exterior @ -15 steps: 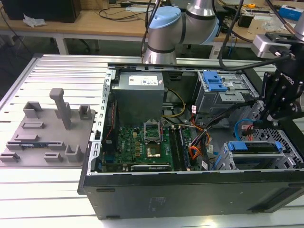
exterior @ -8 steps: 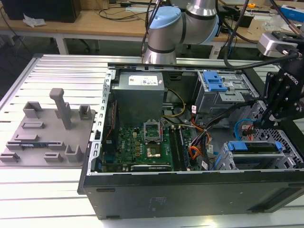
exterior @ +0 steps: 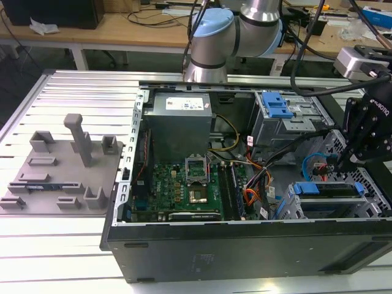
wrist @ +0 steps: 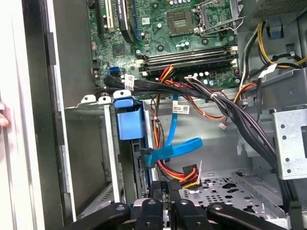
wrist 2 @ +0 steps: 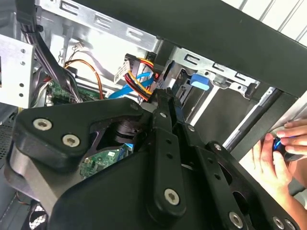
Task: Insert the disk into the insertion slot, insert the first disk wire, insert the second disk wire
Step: 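Insert the first disk wire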
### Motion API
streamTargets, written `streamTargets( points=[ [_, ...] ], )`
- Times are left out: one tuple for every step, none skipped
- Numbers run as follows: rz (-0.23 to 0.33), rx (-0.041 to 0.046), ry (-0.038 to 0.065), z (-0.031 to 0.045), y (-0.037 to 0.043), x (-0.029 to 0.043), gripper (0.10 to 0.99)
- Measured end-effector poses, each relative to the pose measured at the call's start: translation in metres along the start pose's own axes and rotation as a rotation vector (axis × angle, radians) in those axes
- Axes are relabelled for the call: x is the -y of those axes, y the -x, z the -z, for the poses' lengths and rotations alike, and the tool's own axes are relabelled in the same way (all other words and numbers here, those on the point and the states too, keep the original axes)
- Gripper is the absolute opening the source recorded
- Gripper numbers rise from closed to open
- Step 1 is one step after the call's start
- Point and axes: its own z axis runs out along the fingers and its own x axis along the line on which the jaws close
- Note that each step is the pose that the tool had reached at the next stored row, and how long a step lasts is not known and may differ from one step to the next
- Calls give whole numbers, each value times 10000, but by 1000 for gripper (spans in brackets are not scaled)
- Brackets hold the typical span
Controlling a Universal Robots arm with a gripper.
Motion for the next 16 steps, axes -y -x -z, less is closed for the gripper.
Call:
streamTargets(
  points=[
    [-1, -4, -9, 0, -3, -3, 165],
    [-2, -6, -18, 0, -6, -5, 165],
    [-4, -10, -32, -1, -10, -6, 165],
    [-4, -17, -48, -2, -15, -6, 165],
    [-4, -25, -54, -1, -18, -5, 165],
    [-5, -39, -58, -2, -26, -4, 165],
    [-7, -48, -59, -3, -33, -4, 165],
    [-8, -57, -60, -4, -37, -4, 165],
    [-8, -66, -61, -4, -47, -3, 165],
    [-3, -66, -61, -5, -51, -2, 165],
    [21, -66, -63, -5, -51, -2, 165],
    [77, -69, -69, -5, -53, -2, 165],
    [139, -71, -76, -5, -56, -3, 165],
    [216, -74, -84, -5, -58, -5, 165],
    [241, -75, -86, -5, -59, -7, 165],
    [245, -75, -87, -6, -59, -6, 165]
  ],
)
